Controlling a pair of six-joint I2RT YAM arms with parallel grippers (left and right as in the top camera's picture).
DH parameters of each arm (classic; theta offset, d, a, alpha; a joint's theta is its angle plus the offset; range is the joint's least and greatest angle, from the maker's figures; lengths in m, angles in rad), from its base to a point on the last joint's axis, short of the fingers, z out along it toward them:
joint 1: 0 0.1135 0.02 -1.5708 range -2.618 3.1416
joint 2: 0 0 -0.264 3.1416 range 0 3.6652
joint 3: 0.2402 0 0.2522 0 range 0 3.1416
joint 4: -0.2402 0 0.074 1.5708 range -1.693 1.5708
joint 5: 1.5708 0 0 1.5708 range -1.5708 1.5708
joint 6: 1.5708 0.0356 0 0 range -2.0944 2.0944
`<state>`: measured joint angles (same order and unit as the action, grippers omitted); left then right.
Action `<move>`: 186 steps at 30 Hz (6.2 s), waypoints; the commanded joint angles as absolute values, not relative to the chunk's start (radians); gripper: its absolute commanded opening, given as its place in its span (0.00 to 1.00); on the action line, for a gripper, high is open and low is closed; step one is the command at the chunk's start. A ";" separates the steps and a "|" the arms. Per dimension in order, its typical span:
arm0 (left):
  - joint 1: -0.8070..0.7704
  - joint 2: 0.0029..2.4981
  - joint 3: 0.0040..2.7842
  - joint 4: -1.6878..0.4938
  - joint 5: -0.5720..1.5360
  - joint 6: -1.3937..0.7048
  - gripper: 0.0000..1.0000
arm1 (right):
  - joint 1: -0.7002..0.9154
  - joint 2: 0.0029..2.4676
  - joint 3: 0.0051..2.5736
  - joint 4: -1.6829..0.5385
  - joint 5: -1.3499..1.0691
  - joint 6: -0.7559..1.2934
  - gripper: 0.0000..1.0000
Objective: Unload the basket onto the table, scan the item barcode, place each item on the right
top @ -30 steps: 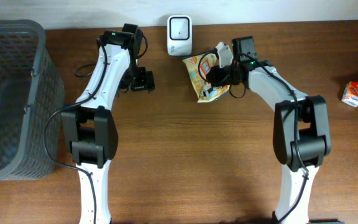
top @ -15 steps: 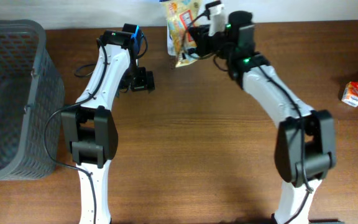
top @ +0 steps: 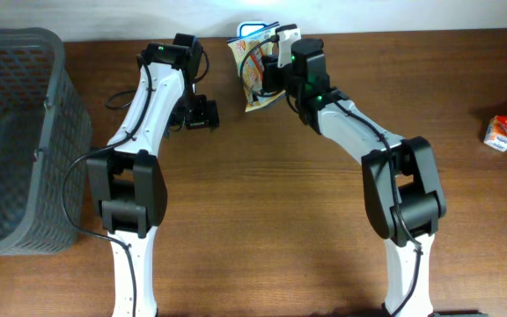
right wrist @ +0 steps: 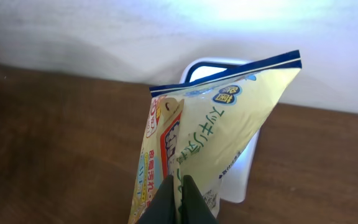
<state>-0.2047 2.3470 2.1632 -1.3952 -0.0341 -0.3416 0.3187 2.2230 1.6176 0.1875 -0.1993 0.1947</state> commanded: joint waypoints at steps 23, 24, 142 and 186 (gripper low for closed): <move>-0.209 2.345 2.159 -1.396 -0.030 -0.355 0.99 | -0.301 1.964 1.674 -0.488 0.170 0.056 0.04; -0.209 2.345 2.159 -1.396 -0.030 -0.355 0.99 | -0.324 1.964 1.674 -0.498 0.174 0.056 0.04; -0.209 2.345 2.159 -1.396 -0.030 -0.355 0.99 | 0.091 0.003 0.006 -0.071 -0.087 0.082 0.99; -0.209 2.345 2.159 -1.396 -0.030 -0.355 0.99 | 0.000 0.003 0.006 -0.081 0.001 -0.052 0.99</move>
